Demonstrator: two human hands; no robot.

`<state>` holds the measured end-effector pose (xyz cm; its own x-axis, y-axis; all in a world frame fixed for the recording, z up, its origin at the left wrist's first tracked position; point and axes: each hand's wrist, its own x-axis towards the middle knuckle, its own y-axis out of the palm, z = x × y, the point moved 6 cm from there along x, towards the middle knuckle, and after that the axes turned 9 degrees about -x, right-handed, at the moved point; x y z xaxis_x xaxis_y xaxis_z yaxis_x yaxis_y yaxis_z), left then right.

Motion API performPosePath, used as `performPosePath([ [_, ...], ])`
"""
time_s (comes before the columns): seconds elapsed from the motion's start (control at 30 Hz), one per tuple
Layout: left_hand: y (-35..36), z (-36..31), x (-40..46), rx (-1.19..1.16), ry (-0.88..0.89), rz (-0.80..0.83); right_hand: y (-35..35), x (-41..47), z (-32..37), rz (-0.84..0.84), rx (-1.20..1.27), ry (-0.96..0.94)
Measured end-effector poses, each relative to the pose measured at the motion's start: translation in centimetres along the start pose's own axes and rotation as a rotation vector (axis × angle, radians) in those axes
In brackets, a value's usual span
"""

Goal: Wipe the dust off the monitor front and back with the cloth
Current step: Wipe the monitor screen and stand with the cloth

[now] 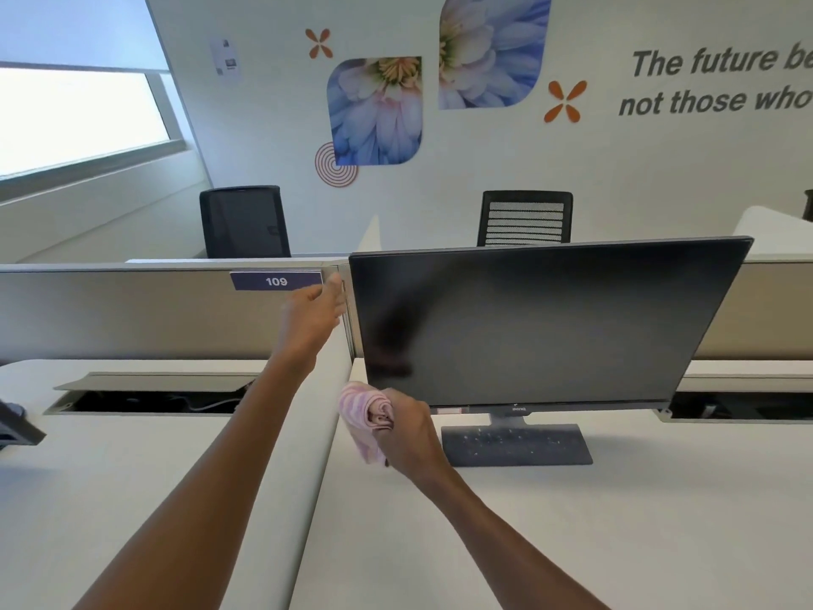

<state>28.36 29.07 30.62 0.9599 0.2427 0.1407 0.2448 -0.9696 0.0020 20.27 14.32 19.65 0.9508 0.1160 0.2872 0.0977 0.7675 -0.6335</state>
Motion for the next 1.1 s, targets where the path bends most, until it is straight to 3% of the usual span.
performPosePath([
  [0.27, -1.6, 5.1, -4.3, 0.149, -0.211, -0.134, -2.9, -0.8, 3.7, -0.197, 0.146, -0.088],
  [0.4, -1.3, 7.6, -5.9, -0.060, -0.389, -0.104, -2.1, -0.9, 4.5, -0.225, -0.018, -0.206],
  [0.57, -0.4, 9.4, -7.3, -0.424, -0.598, 0.078, -2.0, -1.6, 5.2, -0.185, -0.196, -0.408],
  [0.67, -0.3, 10.0, -8.1, -0.508, -0.663, 0.057, -2.0, -2.1, 5.1, -0.130, -0.256, -0.461],
  [0.8, -0.2, 11.0, -8.6, -0.505, -0.694, 0.055, -2.5, -2.7, 5.3, -0.003, -0.308, -0.499],
  [0.97, -0.2, 10.6, -8.8, -0.661, -0.627, 0.031, -4.8, -2.1, 5.5, 0.209, -0.314, -0.425],
  [1.1, -1.2, 10.3, -8.4, -0.657, -0.588, -0.083, -10.1, 0.5, 6.3, 0.044, -0.351, -0.383],
])
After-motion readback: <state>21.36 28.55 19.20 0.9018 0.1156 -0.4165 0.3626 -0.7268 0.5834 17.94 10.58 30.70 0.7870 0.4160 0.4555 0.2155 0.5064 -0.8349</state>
